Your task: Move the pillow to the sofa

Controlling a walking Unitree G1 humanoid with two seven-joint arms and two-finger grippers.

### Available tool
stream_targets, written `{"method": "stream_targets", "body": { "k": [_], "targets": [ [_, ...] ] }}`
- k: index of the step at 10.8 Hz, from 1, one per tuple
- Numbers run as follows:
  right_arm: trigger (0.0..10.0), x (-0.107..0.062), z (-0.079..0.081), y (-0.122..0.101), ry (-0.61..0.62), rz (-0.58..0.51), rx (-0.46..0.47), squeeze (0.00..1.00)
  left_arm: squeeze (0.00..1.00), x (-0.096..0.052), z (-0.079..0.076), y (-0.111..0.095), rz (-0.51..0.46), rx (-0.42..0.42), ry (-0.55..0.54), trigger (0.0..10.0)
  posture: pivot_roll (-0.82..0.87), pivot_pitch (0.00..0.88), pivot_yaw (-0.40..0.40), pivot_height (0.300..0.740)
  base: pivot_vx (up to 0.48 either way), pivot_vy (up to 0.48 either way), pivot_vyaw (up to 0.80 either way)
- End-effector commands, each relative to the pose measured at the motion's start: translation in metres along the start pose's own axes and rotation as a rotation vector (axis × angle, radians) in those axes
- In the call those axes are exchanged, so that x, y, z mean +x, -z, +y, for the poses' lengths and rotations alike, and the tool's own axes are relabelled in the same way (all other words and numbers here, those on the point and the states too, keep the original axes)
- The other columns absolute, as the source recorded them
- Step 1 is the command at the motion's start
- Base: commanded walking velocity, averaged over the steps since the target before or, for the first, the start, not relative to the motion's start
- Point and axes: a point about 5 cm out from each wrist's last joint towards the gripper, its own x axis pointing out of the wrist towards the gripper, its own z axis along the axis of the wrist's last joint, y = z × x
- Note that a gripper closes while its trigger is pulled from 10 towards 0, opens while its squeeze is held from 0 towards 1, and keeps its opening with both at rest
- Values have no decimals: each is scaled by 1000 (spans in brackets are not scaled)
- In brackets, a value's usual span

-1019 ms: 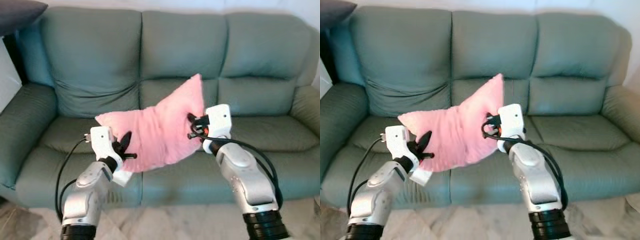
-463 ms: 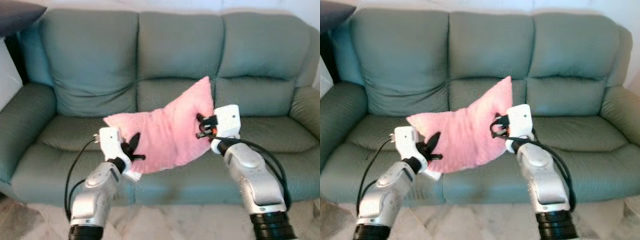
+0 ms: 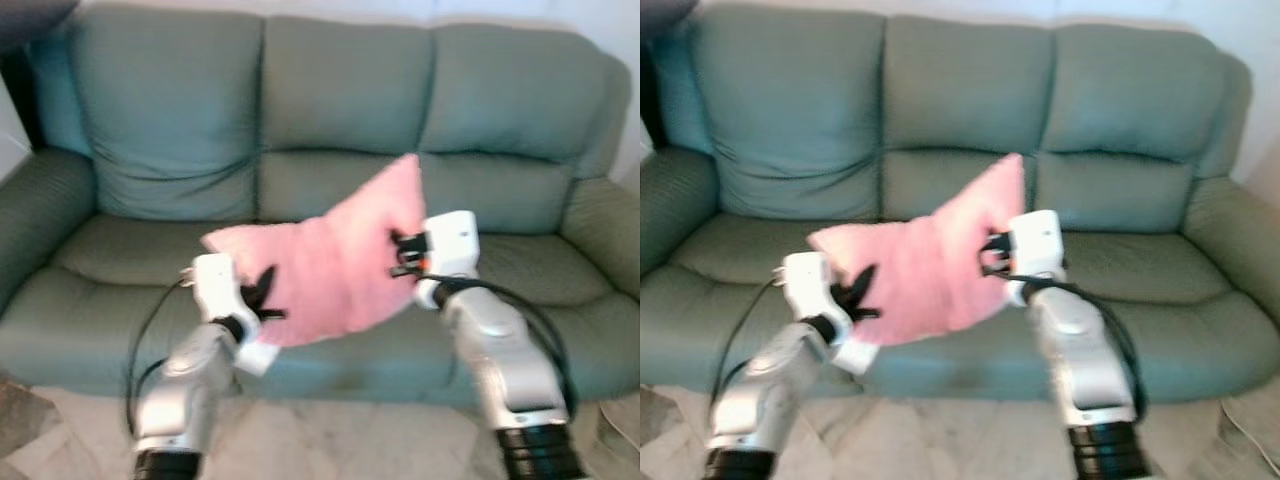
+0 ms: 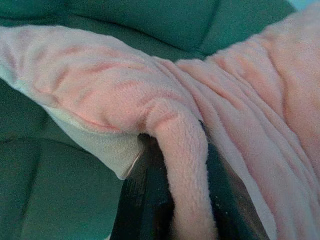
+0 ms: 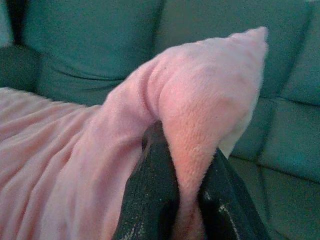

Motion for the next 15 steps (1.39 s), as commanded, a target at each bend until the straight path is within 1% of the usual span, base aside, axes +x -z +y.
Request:
{"method": "stream_targets", "body": {
  "k": [1,6,8,13,15],
  "targets": [
    [10000,0,-3,-7,-3,-23,-17,0,0,5,-13,-4,-14,3,42,10000,-161,0,-55,740,0,-330,0],
    [10000,0,-2,-7,-5,-23,-16,0,0,5,-13,-4,-14,2,37,10000,-162,0,-53,740,0,-325,0],
    [10000,0,-1,-6,-5,-22,-15,0,0,5,-9,-5,-32,-15,15,10000,-162,0,-52,740,0,0,0],
    [10000,0,-1,-6,-5,-24,-13,0,0,5,-5,-12,-80,16,-11,10000,-165,0,-46,740,0,0,0],
    [10000,0,-1,-7,-7,-30,-14,0,0,5,-2,-14,-101,24,-26,10000,-164,0,-44,740,341,298,0]
  ]
}}
